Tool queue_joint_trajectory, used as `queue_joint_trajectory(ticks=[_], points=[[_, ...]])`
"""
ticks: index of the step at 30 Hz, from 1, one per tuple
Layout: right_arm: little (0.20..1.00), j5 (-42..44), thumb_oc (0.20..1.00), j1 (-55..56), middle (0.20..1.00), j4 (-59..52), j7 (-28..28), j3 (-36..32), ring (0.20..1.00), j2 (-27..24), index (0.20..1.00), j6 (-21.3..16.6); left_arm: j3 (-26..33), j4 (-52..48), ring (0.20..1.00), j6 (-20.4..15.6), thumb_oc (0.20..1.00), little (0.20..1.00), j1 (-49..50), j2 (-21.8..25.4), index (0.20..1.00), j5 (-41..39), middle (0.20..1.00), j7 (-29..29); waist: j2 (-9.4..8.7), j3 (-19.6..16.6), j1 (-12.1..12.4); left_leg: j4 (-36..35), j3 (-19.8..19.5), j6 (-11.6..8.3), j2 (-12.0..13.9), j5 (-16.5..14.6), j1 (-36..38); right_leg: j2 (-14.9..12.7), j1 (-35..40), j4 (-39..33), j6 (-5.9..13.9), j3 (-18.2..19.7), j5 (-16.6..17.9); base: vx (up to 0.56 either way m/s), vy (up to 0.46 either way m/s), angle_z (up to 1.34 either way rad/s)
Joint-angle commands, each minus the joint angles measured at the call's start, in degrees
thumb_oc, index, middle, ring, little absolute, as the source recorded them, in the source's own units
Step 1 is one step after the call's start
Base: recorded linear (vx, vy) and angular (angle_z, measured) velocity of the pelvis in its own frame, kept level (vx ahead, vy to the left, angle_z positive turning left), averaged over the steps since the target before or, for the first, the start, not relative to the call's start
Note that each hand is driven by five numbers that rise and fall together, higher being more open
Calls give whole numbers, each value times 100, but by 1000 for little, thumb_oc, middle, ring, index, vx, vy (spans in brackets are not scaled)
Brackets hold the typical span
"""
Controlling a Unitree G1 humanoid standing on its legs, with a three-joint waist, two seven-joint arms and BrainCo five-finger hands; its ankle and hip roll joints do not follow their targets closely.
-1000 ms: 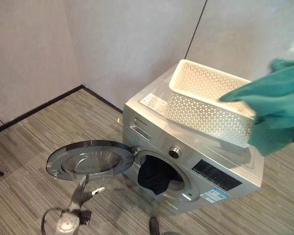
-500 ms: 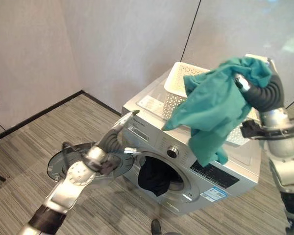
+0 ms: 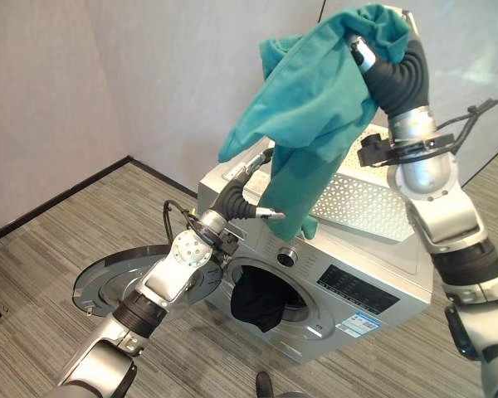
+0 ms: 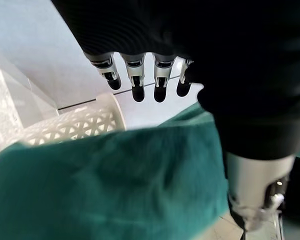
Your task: Grab the laundry basket,head to the washer,open it,put in the laundry and shut it.
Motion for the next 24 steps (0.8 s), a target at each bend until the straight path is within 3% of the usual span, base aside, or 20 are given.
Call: queue_joint_trajectory(ticks=[1,9,11,19,24], points=[[200,103,200,-184,200,-90,-213,-338,200,-5,200,-105,-76,9,1000,-201,1000,1000,-543,-21,1000,-402,1000,135,-55,-223,121,87,40,288,-11,-269,-209,-723,-248,421,399,-483,-287,0,0,0],[200,154,200,-187,200,98,-65,-46,200,137,200,47,-363,-146,1000,-37,1000,1000,-820,-296,1000,-1222,1000,58,-43,-225,159,107,-9,298,-41,-258,-259,-758,-212,399,402,-514,-293,3,14,8],[200,185,200,-386,200,291,-71,150,200,236,200,183,-587,31,1000,129,1000,1000,-1020,-568,1000,-1740,1000,84,-12,-236,170,103,-25,304,-40,-289,-229,-759,-177,393,404,-530,-319,9,12,2],[200,443,200,-753,200,559,-214,442,200,799,200,182,-899,807,1000,203,1000,1000,-1847,-1264,1000,-2084,1000,380,12,-224,147,118,-42,319,-94,-284,-250,-789,-173,408,417,-518,-313,0,0,0],[200,621,200,-733,200,460,-204,556,200,1138,200,90,-903,1120,1000,138,1000,1000,-2057,-1429,1000,-2150,1000,553,28,-250,147,124,-28,323,-87,-299,-225,-791,-177,409,412,-484,-318,0,0,0]])
